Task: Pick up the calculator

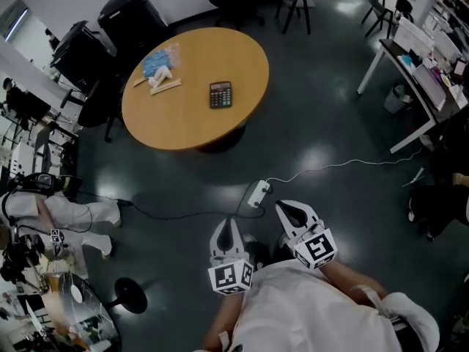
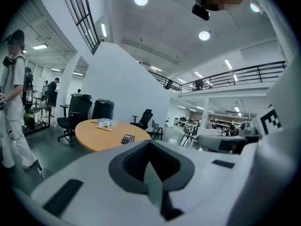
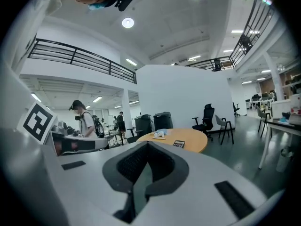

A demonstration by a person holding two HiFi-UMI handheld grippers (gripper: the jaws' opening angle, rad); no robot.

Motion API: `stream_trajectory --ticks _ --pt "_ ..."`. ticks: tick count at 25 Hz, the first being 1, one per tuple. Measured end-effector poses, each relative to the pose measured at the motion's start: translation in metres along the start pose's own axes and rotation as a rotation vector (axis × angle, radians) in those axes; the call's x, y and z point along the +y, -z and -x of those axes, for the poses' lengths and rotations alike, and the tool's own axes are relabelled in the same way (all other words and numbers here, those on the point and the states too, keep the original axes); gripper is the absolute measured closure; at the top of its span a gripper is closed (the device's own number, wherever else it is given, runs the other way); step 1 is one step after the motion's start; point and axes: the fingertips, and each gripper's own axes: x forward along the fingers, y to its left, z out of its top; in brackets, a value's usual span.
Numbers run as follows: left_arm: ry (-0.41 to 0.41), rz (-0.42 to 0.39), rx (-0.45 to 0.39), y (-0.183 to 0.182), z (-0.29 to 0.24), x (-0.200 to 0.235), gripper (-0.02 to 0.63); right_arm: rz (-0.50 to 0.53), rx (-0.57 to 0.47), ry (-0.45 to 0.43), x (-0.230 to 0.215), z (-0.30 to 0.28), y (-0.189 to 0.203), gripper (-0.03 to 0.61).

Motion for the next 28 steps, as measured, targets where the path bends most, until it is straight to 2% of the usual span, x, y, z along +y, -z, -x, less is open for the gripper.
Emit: stream_trajectory --ticks 3,7,10,14,18,28 --pt "-0.033 0.004 0.012 -0.001 -0.009 0.012 0.607 -0.015 0.021 -0.021 -0.004 -0.012 0.005 0.565" --pt "-0.037 0.002 -0.008 -0.015 -0.054 0.039 0.607 -0.017 0.035 -0.027 -0.020 -0.057 0.007 0.565" --pt "-0.006 0.007 -0.020 -0.026 -0.099 0.060 0.607 -0.014 0.038 -0.020 -0.032 -0.101 0.005 0.565" --pt "0.077 -0.031 -0.044 -0.052 -0.158 0.087 0.607 0.005 0.025 0.012 -0.048 -0.166 -0.006 0.565" --pt "0.136 -0.016 -0.035 -0.071 -0.203 0.112 0.607 0.028 0.022 0.039 -0.065 -0.219 -0.017 0.565" --pt "0.174 0.025 0.001 -0.085 -0.299 0.141 0.607 -0.014 0.098 0.066 -0.142 -0.322 -0.003 0.565"
